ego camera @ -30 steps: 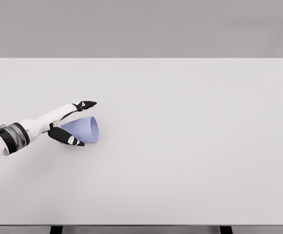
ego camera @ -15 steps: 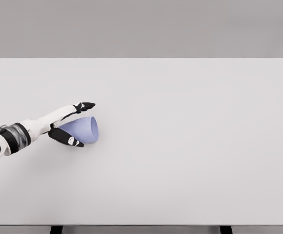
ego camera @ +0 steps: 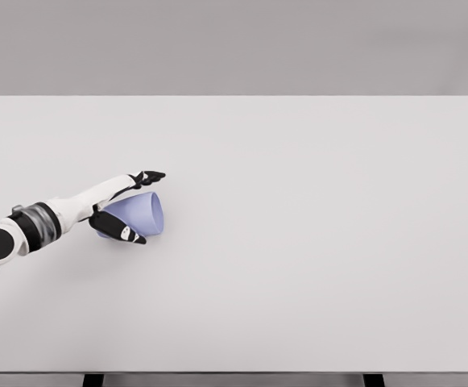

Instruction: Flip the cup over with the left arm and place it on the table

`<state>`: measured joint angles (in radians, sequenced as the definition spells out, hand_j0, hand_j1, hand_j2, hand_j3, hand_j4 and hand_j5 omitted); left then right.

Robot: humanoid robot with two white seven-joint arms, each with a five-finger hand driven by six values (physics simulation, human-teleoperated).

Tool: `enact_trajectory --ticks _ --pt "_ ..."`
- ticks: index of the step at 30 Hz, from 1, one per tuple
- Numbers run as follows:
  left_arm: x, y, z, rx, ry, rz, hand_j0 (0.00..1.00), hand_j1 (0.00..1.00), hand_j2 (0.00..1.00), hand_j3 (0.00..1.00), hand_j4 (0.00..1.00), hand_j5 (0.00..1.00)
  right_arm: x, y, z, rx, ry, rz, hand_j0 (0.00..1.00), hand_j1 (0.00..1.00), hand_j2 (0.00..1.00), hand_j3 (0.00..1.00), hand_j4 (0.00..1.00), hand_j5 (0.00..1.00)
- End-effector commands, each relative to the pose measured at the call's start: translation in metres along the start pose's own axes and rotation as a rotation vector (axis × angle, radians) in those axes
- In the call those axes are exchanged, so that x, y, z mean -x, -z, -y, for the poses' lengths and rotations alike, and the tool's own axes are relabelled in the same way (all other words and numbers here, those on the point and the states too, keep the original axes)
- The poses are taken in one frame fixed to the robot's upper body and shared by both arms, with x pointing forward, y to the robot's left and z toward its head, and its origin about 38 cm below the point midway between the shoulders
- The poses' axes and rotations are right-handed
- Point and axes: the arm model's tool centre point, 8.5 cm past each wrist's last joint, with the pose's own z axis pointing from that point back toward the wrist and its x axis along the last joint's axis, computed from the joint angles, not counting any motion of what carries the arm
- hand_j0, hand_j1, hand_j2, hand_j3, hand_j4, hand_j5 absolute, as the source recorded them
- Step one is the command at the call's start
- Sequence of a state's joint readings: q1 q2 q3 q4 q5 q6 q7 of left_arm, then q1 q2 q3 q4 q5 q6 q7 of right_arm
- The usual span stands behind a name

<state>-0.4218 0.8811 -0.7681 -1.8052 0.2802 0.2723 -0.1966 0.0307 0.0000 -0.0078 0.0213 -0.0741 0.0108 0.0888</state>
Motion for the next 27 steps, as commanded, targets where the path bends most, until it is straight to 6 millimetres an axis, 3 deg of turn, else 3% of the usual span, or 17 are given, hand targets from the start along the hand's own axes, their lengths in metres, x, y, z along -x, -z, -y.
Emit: enact_trajectory --ticks 1,15,16,20,27 --pt "0.0007 -0.0002 0.0 0.0 0.0 -0.006 1.0 1.0 1.0 1.0 1.0 1.0 0.0001 0.0 0.0 0.0 0.001 0.0 1.0 1.0 1.0 1.0 1.0 1.0" --pt "0.0052 0.0001 0.0018 0.003 0.0 -0.045 1.0 1.0 1.0 1.0 1.0 1.0 0.0001 0.0 0.0 0.0 -0.001 0.0 1.0 1.0 1.0 1.0 1.0 1.0" --pt "0.0059 0.0002 0.0017 0.003 0.0 -0.048 0.93 0.93 0.93 0.93 0.93 0.93 0.001 0.0 0.0001 0.0 0.001 -0.002 1.0 1.0 1.0 1.0 1.0 1.0" --pt "0.0071 -0.0004 0.0022 0.006 0.0 -0.058 0.85 0.85 0.85 0.85 0.85 0.85 0.0001 0.0 0.0 0.0 -0.001 0.0 1.0 1.0 1.0 1.0 1.0 1.0" --pt "0.0078 -0.0011 0.0006 0.004 0.002 -0.066 0.79 0.79 0.79 0.79 0.79 0.79 0.0001 0.0 0.0 0.0 -0.001 0.0 1.0 1.0 1.0 1.0 1.0 1.0"
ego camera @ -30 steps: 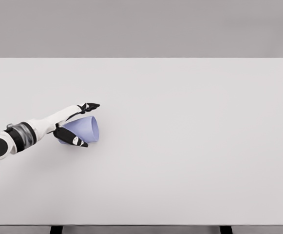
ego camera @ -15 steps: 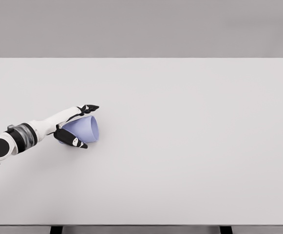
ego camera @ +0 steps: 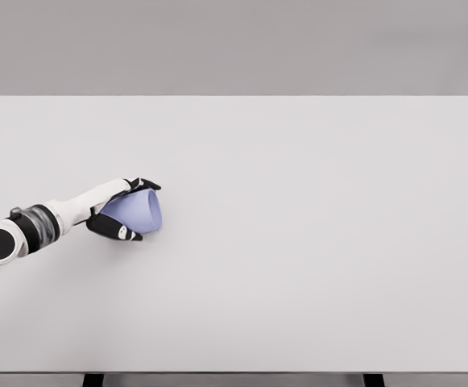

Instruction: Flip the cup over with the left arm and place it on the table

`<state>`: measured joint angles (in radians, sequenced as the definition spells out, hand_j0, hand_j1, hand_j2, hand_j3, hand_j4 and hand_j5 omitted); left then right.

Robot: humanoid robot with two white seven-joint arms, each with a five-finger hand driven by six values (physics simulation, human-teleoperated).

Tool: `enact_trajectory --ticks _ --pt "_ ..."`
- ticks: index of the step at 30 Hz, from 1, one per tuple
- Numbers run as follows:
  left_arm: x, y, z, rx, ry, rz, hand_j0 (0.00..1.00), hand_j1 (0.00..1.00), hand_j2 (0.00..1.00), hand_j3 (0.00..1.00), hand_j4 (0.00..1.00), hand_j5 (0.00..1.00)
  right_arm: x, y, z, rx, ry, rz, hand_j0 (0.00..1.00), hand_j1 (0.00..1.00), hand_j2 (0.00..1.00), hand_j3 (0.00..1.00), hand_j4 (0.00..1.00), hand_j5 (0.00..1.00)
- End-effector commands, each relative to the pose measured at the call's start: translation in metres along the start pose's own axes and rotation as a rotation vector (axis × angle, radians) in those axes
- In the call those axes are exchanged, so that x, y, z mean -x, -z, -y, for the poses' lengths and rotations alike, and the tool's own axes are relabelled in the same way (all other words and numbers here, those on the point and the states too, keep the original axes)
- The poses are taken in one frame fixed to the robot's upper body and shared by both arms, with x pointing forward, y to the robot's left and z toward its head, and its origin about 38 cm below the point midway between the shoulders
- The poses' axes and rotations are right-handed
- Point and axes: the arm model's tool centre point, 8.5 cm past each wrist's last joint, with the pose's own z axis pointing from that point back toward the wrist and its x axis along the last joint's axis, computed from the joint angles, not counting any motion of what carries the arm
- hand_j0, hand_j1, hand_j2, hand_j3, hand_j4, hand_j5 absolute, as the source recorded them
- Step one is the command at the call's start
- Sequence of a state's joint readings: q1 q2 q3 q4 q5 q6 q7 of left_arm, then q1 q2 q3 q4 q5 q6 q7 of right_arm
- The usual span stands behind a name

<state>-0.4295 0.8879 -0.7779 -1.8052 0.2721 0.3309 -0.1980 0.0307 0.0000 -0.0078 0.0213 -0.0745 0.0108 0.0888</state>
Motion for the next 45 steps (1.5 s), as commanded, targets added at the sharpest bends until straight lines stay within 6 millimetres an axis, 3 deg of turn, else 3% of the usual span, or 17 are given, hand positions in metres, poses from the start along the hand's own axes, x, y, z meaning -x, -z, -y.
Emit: enact_trajectory --ticks 1,11,19,39,45 --pt "-0.001 0.0 -0.001 -0.002 0.002 0.002 0.79 0.79 0.79 0.79 0.79 0.79 0.0 0.0 0.0 0.0 0.001 0.0 1.0 1.0 1.0 1.0 1.0 1.0" --pt "-0.015 0.005 -0.004 -0.015 0.002 0.075 0.8 0.8 0.8 0.8 0.8 0.8 0.0 0.0 0.0 0.0 -0.001 0.0 1.0 1.0 1.0 1.0 1.0 1.0" --pt "-0.039 0.006 -0.014 -0.052 0.006 0.224 0.81 0.81 0.81 0.81 0.81 0.81 0.0 0.0 0.0 0.0 -0.001 0.0 1.0 1.0 1.0 1.0 1.0 1.0" --pt "-0.06 0.008 -0.019 -0.099 -0.026 0.365 0.83 0.83 0.83 0.83 0.83 0.83 0.0 0.0 0.0 0.0 -0.001 0.0 1.0 1.0 1.0 1.0 1.0 1.0" --pt "-0.058 0.006 -0.017 -0.116 -0.05 0.381 0.83 0.83 0.83 0.83 0.83 0.83 0.0 0.0 0.0 0.0 -0.001 0.001 1.0 1.0 1.0 1.0 1.0 1.0"
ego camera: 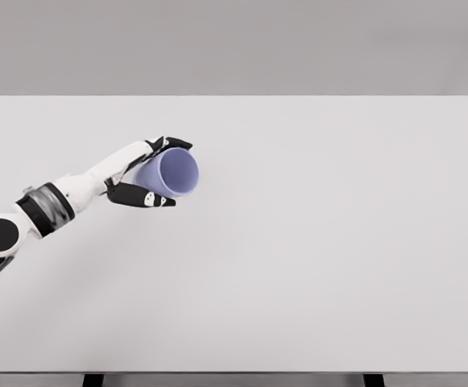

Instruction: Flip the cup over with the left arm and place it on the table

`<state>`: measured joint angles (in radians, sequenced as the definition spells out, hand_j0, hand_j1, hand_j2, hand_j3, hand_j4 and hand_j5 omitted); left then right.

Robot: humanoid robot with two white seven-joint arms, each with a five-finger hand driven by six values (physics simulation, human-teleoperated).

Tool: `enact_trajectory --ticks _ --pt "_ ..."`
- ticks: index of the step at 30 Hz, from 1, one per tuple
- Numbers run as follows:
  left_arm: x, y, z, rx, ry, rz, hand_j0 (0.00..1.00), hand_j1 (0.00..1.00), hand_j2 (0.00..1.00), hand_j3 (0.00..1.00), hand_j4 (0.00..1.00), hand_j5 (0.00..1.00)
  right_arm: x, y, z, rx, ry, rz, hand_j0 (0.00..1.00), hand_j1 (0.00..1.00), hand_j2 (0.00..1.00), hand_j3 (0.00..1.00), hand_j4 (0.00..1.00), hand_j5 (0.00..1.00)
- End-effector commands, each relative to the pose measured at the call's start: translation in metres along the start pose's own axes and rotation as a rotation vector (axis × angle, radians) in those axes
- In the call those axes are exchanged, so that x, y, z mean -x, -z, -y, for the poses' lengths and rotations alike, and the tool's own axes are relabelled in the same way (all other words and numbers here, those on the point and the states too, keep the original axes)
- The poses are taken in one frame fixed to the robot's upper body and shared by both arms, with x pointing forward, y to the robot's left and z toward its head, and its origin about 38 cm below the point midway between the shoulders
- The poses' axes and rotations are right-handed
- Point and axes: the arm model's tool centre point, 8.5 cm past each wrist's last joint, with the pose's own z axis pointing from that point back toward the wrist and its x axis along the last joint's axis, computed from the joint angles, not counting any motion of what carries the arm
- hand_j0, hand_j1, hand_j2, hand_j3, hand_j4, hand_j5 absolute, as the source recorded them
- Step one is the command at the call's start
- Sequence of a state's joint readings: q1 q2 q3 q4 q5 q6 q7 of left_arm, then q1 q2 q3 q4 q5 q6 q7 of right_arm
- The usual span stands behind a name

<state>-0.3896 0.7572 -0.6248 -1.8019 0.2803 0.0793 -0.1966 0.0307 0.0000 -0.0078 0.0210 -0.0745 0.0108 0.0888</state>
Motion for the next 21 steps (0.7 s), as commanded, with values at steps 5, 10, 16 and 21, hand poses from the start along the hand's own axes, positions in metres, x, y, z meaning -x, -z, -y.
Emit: enact_trajectory --ticks 5,10,16,21 --pt "0.001 -0.005 -0.003 -0.028 -0.014 0.021 0.83 0.83 0.83 0.83 0.83 0.83 0.0 0.0 0.0 0.0 -0.001 0.0 1.0 1.0 1.0 1.0 1.0 1.0" --pt "0.004 -0.007 -0.001 -0.029 -0.02 0.018 0.84 0.84 0.84 0.84 0.84 0.84 0.0 0.0 0.0 0.0 -0.001 0.0 1.0 1.0 1.0 1.0 1.0 1.0" --pt "0.007 -0.008 0.002 -0.024 -0.026 0.01 0.94 0.94 0.94 0.94 0.94 0.94 0.0 0.0 0.0 0.0 -0.001 0.0 1.0 1.0 1.0 1.0 1.0 1.0" --pt "0.007 -0.008 0.002 -0.024 -0.026 0.01 1.0 1.0 1.0 1.0 1.0 1.0 0.0 0.0 0.0 0.0 0.001 0.0 1.0 1.0 1.0 1.0 1.0 1.0"
